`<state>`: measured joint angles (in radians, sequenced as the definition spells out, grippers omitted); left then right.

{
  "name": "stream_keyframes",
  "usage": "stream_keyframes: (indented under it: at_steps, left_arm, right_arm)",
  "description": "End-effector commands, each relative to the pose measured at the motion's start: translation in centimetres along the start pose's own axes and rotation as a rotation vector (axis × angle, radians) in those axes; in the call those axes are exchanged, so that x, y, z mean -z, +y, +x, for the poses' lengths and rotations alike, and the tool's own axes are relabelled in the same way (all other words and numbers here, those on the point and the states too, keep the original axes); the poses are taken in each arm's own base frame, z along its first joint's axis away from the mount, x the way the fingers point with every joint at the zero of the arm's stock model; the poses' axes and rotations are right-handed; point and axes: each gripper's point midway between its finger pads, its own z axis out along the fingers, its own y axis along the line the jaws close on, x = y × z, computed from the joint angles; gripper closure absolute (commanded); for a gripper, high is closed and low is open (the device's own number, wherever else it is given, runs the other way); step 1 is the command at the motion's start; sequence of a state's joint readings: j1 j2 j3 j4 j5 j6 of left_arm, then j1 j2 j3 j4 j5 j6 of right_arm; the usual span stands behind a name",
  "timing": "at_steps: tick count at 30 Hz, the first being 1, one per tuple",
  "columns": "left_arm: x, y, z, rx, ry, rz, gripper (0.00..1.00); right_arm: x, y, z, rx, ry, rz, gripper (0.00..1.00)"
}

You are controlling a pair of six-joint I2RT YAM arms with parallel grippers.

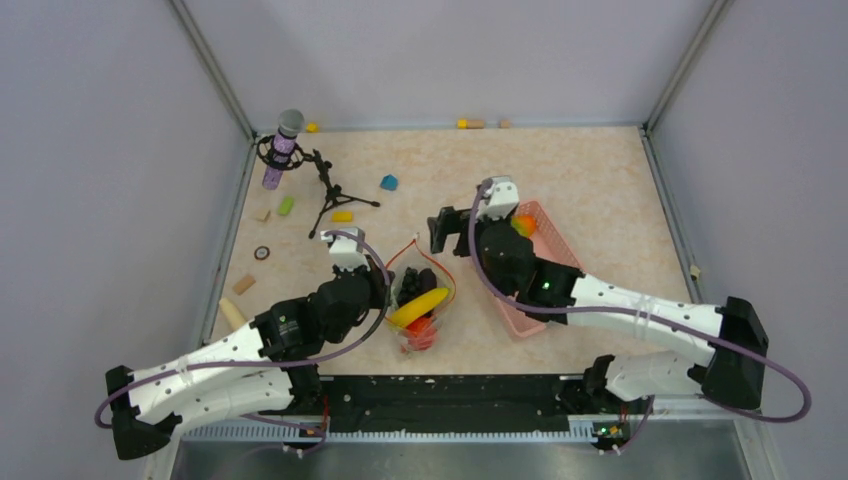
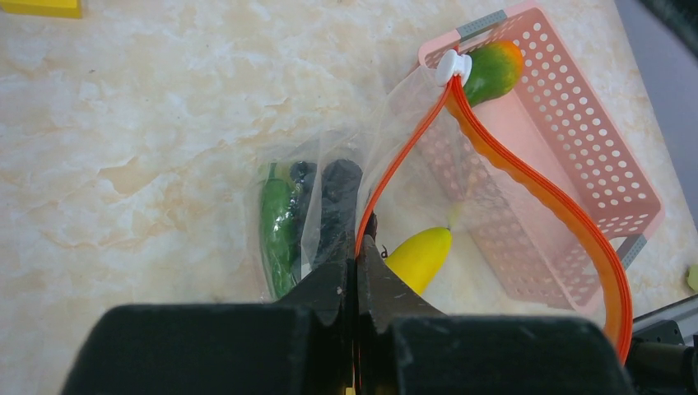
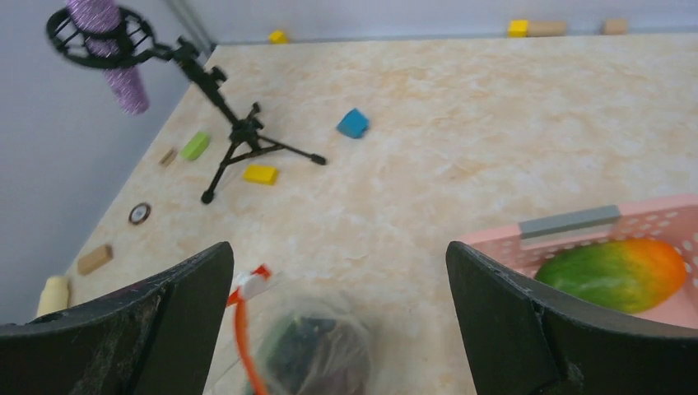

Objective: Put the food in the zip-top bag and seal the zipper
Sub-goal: Pick up the fake fruit from the bin.

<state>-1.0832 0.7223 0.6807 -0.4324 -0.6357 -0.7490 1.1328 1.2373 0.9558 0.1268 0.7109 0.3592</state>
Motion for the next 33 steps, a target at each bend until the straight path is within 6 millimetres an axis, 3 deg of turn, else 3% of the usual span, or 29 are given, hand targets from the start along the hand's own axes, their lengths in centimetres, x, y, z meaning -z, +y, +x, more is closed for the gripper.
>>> stream_keyframes:
  at_steps: [1,8,13,25,33]
  left_arm:
    - [0.0,-0.5,-0.9,0.020,-0.036,0.020,1.00]
    - [-0.3,-0.5,-0.7,0.009,-0.031,0.010,1.00]
    - [-0.5,-0.5,-0.6,0.002,-0.026,0.003,1.00]
    - [-0.5,-0.4,-0.7,-0.003,-0.031,-0.005,1.00]
    - [-0.5,-0.2,-0.9,-0.001,-0.039,-0.013,1.00]
  right_arm:
    - [0.0,-5.7,-0.7,-0.150,-0.003,0.132,0.01]
    - [-1.2,-15.2,2.7,-0.321,0.032,0.348,0.01]
    - [-2.1,-19.5,5.3,-0.379,0.058,0.483,0.01]
    - [-4.3,-23.4,10.5,-0.515,0.071,0.568,0.03]
    - [-5.9,-24.4,12.7,-0.541,0.099,0.590,0.06]
